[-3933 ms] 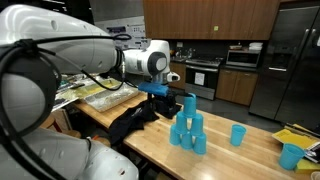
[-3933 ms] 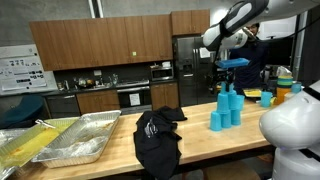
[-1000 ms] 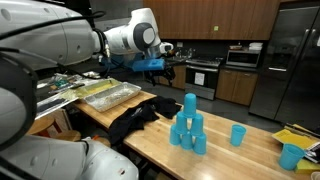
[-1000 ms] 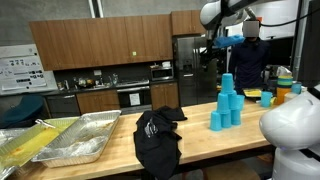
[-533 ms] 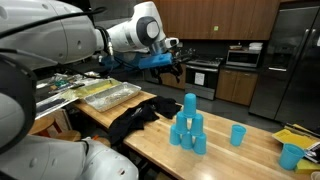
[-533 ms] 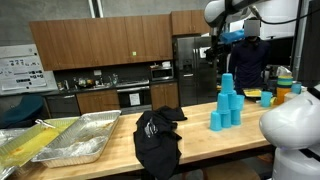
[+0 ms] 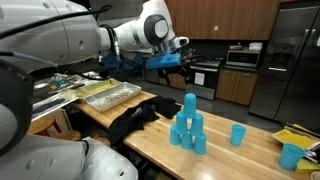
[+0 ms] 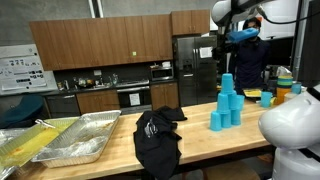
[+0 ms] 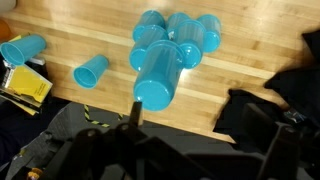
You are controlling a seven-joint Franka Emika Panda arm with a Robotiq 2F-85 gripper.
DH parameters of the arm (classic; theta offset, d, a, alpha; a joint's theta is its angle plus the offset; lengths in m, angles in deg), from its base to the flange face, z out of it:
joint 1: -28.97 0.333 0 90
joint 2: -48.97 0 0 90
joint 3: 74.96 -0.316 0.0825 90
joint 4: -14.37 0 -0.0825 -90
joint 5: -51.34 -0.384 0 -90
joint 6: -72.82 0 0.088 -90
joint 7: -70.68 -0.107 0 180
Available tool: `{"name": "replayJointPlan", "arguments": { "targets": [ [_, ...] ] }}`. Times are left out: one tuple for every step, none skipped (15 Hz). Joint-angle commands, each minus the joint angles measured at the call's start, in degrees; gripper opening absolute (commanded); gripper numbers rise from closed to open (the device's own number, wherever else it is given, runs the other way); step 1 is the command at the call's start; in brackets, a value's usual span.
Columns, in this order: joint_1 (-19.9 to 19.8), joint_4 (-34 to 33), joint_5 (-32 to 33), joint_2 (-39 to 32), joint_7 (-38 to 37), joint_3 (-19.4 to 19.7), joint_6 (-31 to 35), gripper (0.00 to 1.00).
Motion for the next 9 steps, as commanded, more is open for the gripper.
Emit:
{"name": "replayJointPlan", "arguments": {
  "targets": [
    [-0.8,-0.1,0.7,-0.2,-0.3,0.8,0.6,1.0],
    [-1.0,0.0,0.6,-0.2,-0.5,0.9,0.8,1.0],
    [-1.1,0.3,0.3,-0.1,-0.9,1.0,1.3,1.0],
    [-1.3,0.6,0.0,0.0,-1.7,1.1,2.3,1.0],
    [-1.6,1.1,0.4,0.0,-2.4,0.9,4.0,1.0],
    [-1.7,1.4,0.4,0.0,-3.0,0.9,5.2,1.0],
    [-1.8,1.8,0.5,0.0,-3.1,0.8,6.3,1.0],
    [-1.9,2.0,0.5,-0.1,-3.0,0.9,7.2,1.0],
    [-1.8,2.3,0.2,-0.2,-3.1,0.9,7.7,1.0]
  ]
}}
